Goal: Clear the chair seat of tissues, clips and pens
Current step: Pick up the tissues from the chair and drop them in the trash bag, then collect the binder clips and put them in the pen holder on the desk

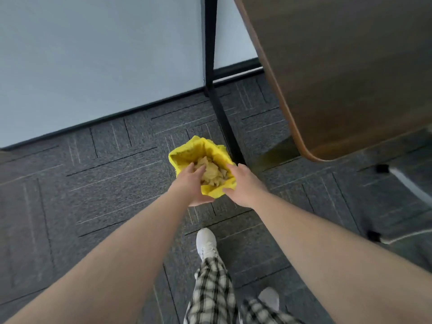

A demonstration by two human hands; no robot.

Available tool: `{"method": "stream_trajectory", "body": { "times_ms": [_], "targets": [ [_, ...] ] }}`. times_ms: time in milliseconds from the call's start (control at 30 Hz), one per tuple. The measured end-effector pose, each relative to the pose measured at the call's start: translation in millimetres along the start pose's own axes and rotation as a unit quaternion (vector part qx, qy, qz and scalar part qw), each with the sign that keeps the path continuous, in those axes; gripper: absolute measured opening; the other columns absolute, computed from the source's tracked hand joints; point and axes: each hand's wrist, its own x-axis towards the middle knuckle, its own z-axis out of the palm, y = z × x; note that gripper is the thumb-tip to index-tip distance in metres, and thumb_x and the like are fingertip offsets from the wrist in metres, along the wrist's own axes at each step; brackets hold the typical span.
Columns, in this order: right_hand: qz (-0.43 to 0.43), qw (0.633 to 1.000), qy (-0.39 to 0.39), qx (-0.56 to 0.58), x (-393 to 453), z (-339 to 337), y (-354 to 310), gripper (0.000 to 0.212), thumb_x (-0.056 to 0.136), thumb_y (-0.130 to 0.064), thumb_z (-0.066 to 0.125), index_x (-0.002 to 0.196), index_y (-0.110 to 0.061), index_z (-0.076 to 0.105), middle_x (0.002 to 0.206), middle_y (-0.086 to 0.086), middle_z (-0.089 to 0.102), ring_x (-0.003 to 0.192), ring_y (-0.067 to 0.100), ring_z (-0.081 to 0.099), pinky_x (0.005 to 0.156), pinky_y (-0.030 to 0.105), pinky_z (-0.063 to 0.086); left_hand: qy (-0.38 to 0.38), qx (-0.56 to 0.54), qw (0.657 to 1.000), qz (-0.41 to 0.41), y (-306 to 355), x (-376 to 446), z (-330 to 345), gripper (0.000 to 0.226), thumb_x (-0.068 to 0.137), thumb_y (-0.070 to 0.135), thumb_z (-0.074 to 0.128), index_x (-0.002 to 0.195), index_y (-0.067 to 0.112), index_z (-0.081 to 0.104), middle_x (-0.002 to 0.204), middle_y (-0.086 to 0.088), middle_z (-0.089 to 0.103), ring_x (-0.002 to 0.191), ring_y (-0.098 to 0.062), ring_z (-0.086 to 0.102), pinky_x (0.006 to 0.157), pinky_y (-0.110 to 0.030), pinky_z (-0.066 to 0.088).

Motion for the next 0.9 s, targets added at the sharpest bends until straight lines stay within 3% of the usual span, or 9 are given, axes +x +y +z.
{"method": "stream_trajectory", "body": {
  "times_ms": [167, 333, 467, 633, 900],
  "targets": [
    [-0.016, 0.999, 0.014, 0.028, -59, -10, 47, 0.072, 0.092, -0.04, 0.056, 0.15, -0.031, 0.014, 0.161, 0.003, 0.009, 0.144, 0.032, 0.024, 0.109, 0.05, 0.033, -0.005, 0.068, 0.997, 0.02, 59, -46, 8, 0.104, 0.073, 0.054, 0.071, 0.151, 0.029, 0.007, 0.162, -0.006, 0.004, 0.148, -0.029, 0.011, 0.115, -0.047, 0.028],
    [-0.001, 0.998, 0.032, 0.051, -134, -17, 138, 0.075, 0.09, -0.043, 0.056, 0.15, -0.033, 0.012, 0.162, 0.006, 0.005, 0.145, 0.032, 0.019, 0.113, 0.051, 0.032, -0.01, 0.127, 0.991, 0.04, 151, -86, 38, 0.103, 0.073, 0.057, 0.069, 0.151, 0.033, 0.005, 0.162, -0.005, 0.003, 0.148, -0.032, 0.011, 0.114, -0.051, 0.031],
    [0.056, 0.993, 0.058, 0.087, -197, -28, 235, 0.077, 0.09, -0.045, 0.056, 0.151, -0.035, 0.009, 0.162, 0.006, 0.003, 0.146, 0.031, 0.017, 0.113, 0.05, 0.031, -0.031, 0.183, 0.978, 0.095, 248, -108, 63, 0.103, 0.075, 0.058, 0.067, 0.151, 0.03, 0.004, 0.161, -0.008, 0.003, 0.147, -0.033, 0.011, 0.117, -0.047, 0.026],
    [0.15, 0.975, 0.108, 0.12, -265, -51, 343, 0.078, 0.09, -0.047, 0.055, 0.151, -0.035, 0.007, 0.162, 0.006, 0.003, 0.146, 0.031, 0.018, 0.113, 0.05, 0.032, -0.045, 0.223, 0.958, 0.177, 378, -118, 77, 0.102, 0.076, 0.058, 0.066, 0.151, 0.03, 0.002, 0.161, -0.005, 0.002, 0.148, -0.031, 0.008, 0.114, -0.053, 0.029],
    [0.226, 0.941, 0.167, 0.19, -317, -101, 452, 0.076, 0.092, -0.042, 0.054, 0.151, -0.035, 0.006, 0.162, 0.005, 0.001, 0.147, 0.029, 0.013, 0.112, 0.052, 0.032, -0.048, 0.339, 0.898, 0.276, 544, -113, 79, 0.096, 0.08, 0.055, 0.063, 0.15, 0.033, 0.002, 0.161, -0.003, 0.001, 0.148, -0.032, 0.005, 0.112, -0.058, 0.03]
  ]
}}
